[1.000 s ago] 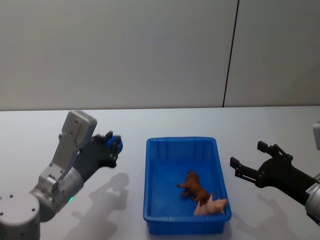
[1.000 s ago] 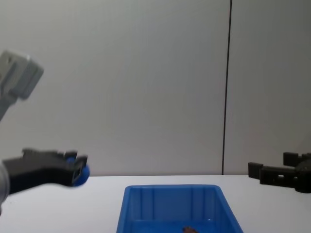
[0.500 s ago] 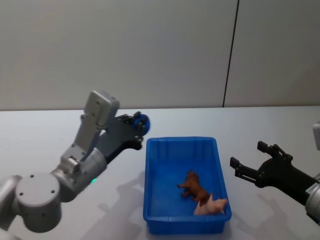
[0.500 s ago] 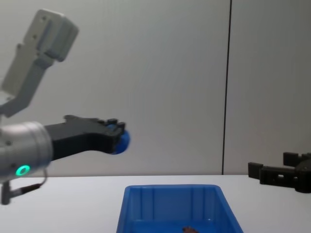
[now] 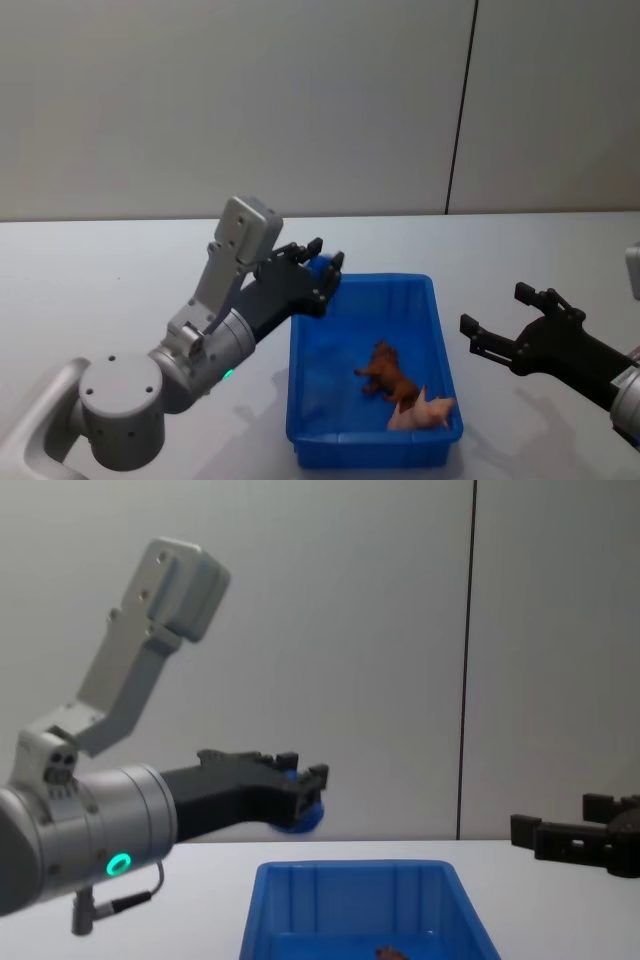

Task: Pick up the two dolls from the table and place them into the box.

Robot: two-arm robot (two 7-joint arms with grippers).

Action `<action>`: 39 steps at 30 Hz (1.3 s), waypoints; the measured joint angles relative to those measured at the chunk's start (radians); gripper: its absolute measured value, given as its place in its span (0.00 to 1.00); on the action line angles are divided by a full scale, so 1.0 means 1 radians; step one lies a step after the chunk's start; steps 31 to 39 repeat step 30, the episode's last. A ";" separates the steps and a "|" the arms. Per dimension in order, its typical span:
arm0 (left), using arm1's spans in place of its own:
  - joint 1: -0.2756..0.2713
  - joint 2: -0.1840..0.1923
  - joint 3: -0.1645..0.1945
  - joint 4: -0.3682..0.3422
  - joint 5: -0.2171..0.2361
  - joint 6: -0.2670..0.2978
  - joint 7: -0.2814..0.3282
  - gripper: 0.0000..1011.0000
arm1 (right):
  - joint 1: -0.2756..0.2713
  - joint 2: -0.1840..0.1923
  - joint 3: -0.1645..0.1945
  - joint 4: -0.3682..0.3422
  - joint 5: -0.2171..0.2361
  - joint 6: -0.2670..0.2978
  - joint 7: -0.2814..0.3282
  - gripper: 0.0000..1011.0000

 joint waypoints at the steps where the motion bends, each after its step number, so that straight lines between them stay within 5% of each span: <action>1: 0.000 -0.004 0.004 0.007 0.000 0.000 -0.001 0.32 | 0.000 0.000 0.000 0.000 0.000 0.000 0.000 0.99; 24: -0.001 -0.019 0.009 0.027 0.000 -0.026 0.018 0.99 | 0.000 0.000 0.000 0.000 0.000 0.000 0.000 0.99; 39: -0.002 -0.018 0.006 0.023 0.000 -0.030 0.022 0.99 | 0.000 0.000 0.000 0.000 0.000 0.000 0.000 0.99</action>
